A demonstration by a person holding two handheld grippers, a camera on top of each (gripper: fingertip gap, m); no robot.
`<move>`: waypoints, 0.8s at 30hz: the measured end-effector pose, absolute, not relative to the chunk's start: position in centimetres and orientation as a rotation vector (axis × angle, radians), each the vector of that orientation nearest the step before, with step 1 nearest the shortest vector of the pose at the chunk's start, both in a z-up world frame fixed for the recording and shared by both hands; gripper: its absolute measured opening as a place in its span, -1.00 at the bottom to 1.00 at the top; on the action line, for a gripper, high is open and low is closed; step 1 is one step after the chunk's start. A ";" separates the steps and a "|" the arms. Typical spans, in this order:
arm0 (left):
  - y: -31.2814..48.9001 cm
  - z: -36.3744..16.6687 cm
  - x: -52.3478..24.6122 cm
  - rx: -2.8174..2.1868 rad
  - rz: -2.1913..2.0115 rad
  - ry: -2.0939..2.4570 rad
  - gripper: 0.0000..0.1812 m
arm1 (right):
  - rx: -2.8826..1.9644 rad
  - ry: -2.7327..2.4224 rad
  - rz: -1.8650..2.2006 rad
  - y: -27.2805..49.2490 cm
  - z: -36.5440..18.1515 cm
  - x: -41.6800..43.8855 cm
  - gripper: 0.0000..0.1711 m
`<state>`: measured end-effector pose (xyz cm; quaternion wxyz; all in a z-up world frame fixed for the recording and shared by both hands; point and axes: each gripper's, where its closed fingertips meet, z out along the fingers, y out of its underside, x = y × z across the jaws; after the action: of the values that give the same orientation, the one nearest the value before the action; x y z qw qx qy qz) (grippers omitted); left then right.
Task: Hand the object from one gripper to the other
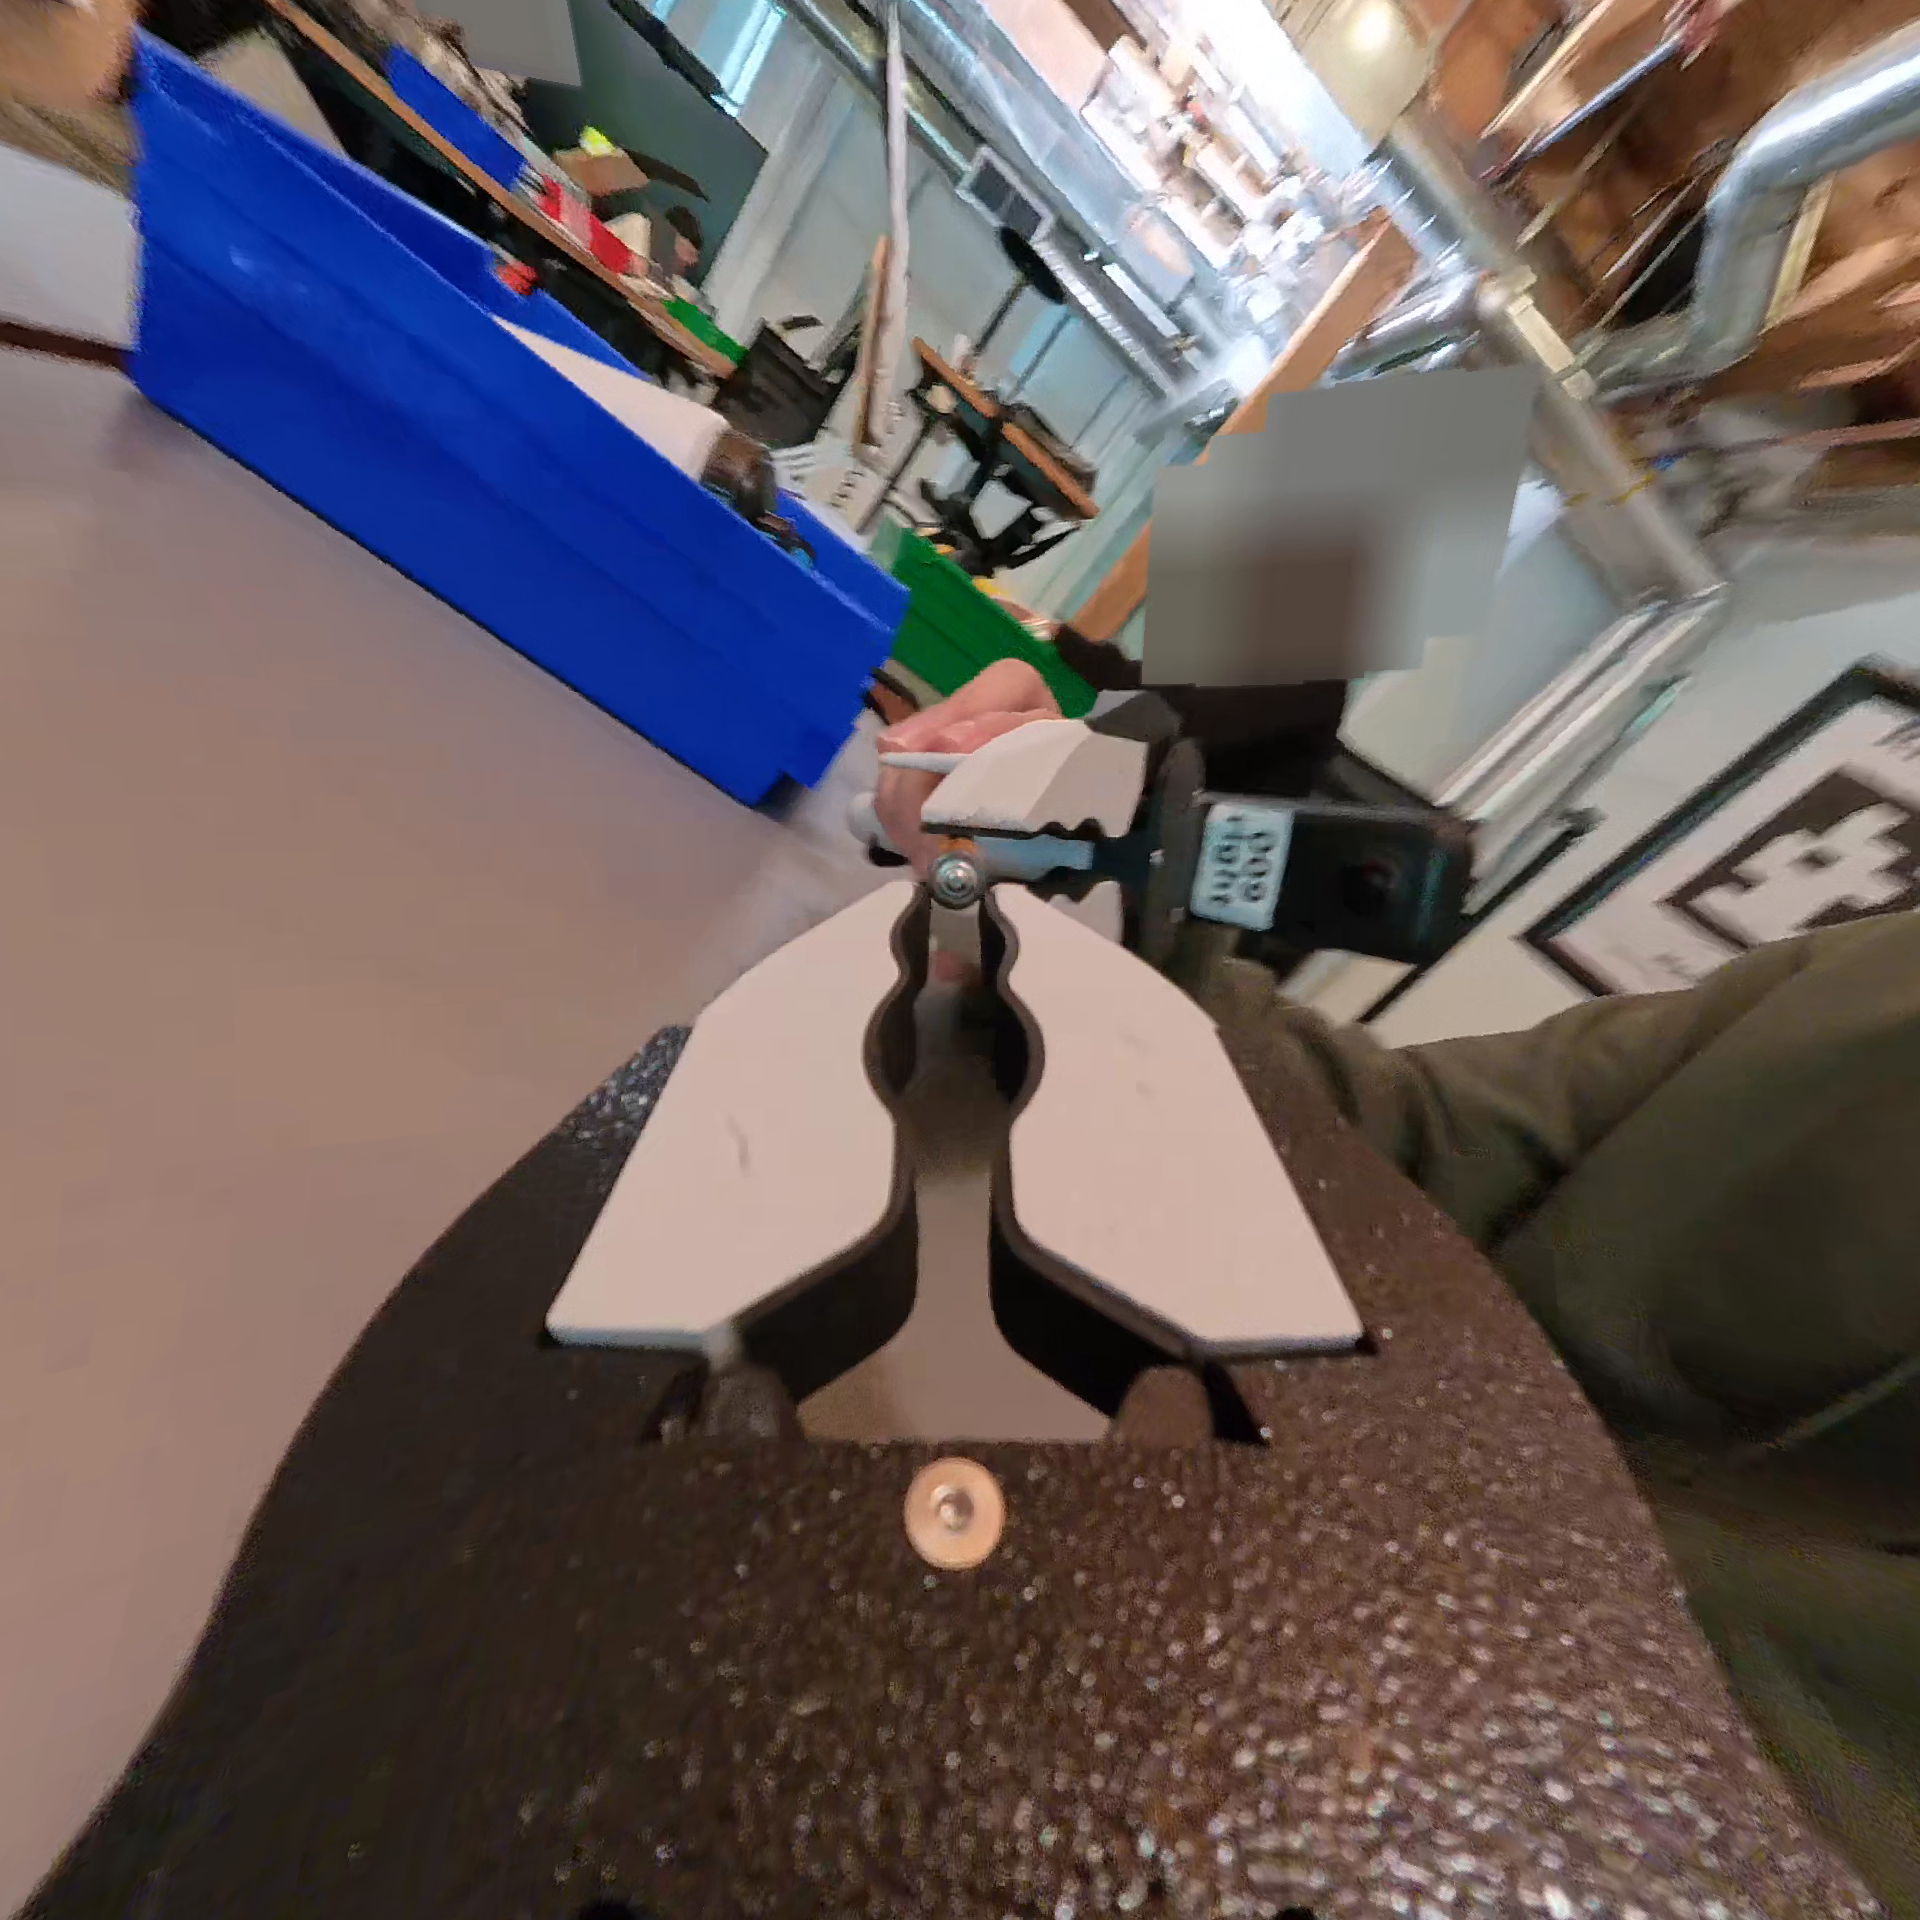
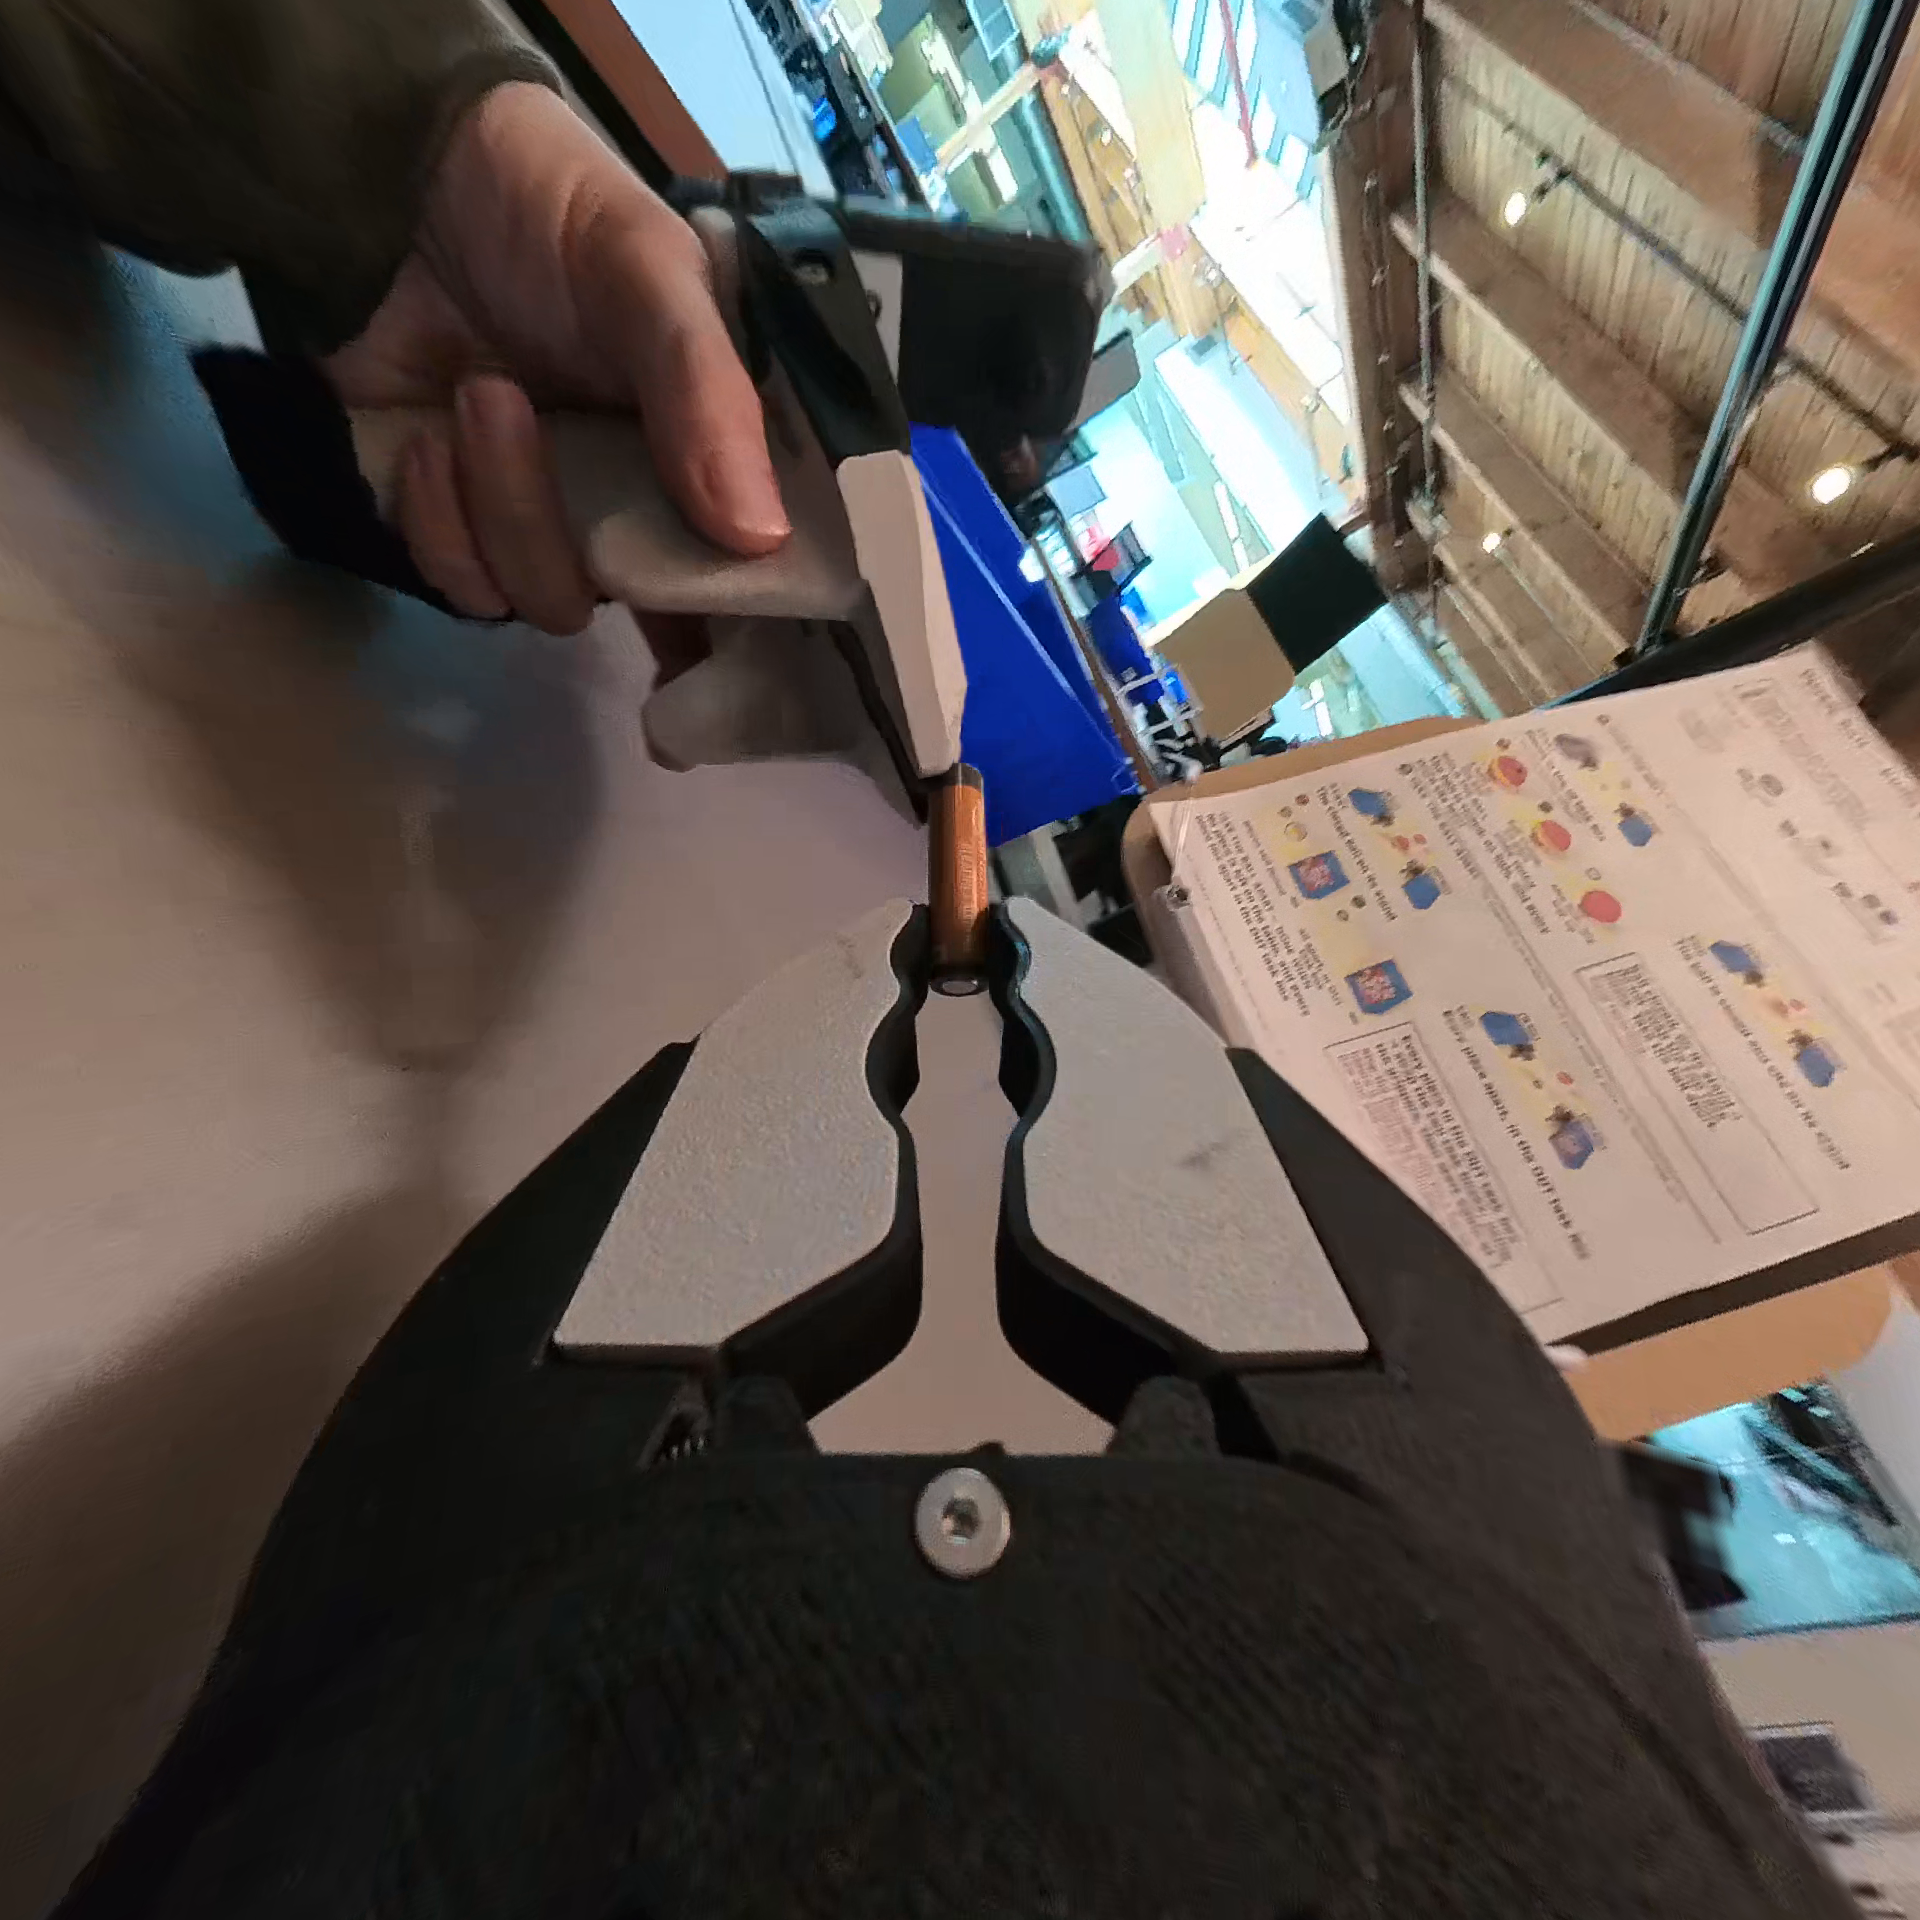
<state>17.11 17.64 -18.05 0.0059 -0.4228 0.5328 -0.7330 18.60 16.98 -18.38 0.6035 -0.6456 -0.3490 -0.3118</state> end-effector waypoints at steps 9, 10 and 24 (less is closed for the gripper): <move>16.4 -19.0 15.8 -0.590 -1.521 1.912 -0.63 | -1.852 -0.647 0.175 14.3 -21.9 16.4 -0.88; 16.0 -19.0 15.5 -0.535 -1.515 1.916 -0.64 | -1.861 -0.607 0.239 14.1 -21.9 16.5 -0.88; 13.2 -21.0 15.3 -0.285 -1.323 1.998 -0.86 | -1.888 -0.348 0.881 12.8 -21.7 14.7 -0.88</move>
<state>15.26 13.23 -20.97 0.3563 -0.1104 0.7736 -0.5123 14.68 12.79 -21.70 0.4922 -0.7780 -0.1433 0.3632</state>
